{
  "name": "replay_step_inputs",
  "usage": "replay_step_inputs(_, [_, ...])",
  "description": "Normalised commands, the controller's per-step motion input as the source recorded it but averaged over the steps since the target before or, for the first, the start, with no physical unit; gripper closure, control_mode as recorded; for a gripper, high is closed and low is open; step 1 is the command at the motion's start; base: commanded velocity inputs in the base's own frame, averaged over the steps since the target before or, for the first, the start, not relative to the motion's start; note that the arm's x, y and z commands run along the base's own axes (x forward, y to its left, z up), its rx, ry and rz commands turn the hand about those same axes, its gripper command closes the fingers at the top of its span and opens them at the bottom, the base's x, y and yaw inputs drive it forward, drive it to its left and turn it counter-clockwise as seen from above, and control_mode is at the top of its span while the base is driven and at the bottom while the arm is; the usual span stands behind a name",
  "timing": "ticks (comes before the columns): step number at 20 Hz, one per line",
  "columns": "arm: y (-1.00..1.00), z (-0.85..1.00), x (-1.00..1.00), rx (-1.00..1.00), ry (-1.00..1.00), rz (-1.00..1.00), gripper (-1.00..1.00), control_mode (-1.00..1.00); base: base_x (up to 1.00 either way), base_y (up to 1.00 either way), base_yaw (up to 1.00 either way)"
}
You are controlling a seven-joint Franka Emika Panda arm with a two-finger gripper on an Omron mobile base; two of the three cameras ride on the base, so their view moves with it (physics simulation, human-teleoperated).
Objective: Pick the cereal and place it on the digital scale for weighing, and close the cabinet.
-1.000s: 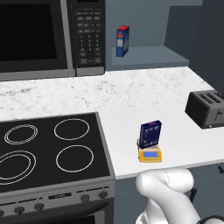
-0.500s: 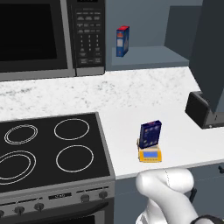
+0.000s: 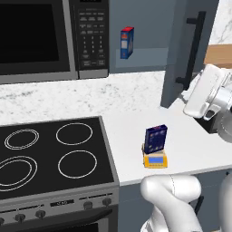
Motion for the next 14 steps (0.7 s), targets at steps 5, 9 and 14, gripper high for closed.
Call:
replay_step_inputs(5, [0.93, 0.32, 1.00, 0.00, -0.02, -0.13, -1.00, -1.00, 0.00, 0.00, 0.00])
replay_step_inputs(9, [0.55, 0.28, 1.00, -0.05, 0.14, -0.08, -1.00, -1.00, 0.00, 0.00, 0.00])
replay_step_inputs(14, [0.33, 0.01, 1.00, -0.08, 0.14, -0.06, -1.00, -1.00, 0.00, 0.00, 0.00])
